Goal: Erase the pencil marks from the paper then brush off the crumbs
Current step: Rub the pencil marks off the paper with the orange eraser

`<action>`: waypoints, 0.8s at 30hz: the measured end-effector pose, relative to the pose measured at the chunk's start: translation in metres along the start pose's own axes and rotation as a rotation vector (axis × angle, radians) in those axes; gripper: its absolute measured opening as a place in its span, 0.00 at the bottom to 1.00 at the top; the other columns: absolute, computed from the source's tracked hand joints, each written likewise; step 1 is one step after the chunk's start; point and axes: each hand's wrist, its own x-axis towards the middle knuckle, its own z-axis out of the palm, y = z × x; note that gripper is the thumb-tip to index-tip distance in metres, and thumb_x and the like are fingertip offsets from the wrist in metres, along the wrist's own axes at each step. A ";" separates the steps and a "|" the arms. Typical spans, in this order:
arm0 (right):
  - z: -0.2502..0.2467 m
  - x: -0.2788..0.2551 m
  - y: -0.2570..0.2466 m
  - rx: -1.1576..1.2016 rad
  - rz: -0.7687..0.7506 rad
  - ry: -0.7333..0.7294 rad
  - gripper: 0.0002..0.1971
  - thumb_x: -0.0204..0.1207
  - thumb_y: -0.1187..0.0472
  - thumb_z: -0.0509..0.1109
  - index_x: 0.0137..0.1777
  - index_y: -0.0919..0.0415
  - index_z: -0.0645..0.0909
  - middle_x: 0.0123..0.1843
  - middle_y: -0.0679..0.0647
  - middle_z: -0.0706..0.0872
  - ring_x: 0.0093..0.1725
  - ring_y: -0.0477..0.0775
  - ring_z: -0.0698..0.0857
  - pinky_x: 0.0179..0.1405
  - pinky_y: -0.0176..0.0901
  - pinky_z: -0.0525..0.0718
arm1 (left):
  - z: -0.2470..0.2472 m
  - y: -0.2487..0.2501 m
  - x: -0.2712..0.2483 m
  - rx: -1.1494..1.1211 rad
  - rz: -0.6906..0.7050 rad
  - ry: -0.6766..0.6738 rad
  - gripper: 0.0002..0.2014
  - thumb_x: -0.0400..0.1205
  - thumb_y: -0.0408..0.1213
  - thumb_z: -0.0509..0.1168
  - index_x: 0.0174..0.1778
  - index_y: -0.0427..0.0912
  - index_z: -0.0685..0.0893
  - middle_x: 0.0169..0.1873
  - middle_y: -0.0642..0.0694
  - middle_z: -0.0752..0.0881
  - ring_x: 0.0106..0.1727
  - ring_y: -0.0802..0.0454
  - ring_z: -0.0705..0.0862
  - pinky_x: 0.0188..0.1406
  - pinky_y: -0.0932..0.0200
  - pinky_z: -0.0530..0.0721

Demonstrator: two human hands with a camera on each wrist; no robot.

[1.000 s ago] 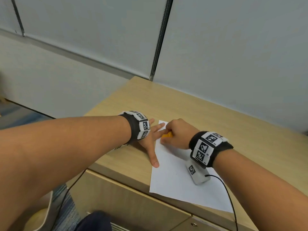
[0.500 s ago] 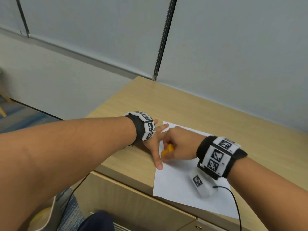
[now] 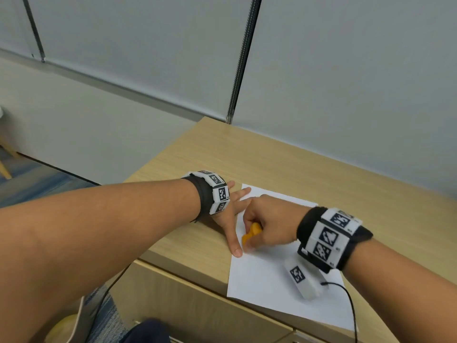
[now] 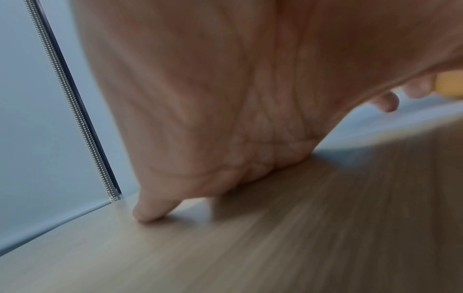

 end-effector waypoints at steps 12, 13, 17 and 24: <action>-0.012 0.017 0.006 0.038 0.085 0.008 0.13 0.72 0.49 0.83 0.40 0.58 0.87 0.31 0.53 0.89 0.27 0.47 0.85 0.34 0.42 0.87 | 0.000 0.001 -0.003 -0.020 -0.001 -0.010 0.71 0.53 0.83 0.70 0.82 0.71 0.31 0.83 0.54 0.22 0.82 0.34 0.21 0.81 0.24 0.36; -0.017 0.023 0.013 0.015 0.142 0.094 0.13 0.73 0.49 0.82 0.39 0.58 0.86 0.31 0.53 0.88 0.29 0.49 0.85 0.38 0.46 0.88 | 0.000 0.001 -0.001 -0.020 -0.001 -0.008 0.73 0.51 0.83 0.70 0.82 0.70 0.27 0.84 0.55 0.23 0.82 0.35 0.21 0.81 0.24 0.35; -0.015 0.025 0.017 0.010 0.187 0.210 0.12 0.72 0.50 0.80 0.39 0.60 0.88 0.33 0.52 0.88 0.35 0.54 0.87 0.38 0.49 0.88 | -0.001 0.001 -0.003 -0.004 -0.004 -0.011 0.75 0.50 0.84 0.69 0.82 0.67 0.25 0.84 0.55 0.23 0.82 0.35 0.21 0.81 0.24 0.35; -0.006 0.004 0.006 0.045 0.081 0.008 0.13 0.71 0.48 0.84 0.41 0.57 0.89 0.28 0.47 0.88 0.25 0.42 0.84 0.33 0.39 0.85 | -0.001 0.001 -0.003 -0.004 -0.008 -0.024 0.73 0.49 0.84 0.69 0.82 0.70 0.29 0.83 0.55 0.22 0.83 0.35 0.22 0.81 0.24 0.37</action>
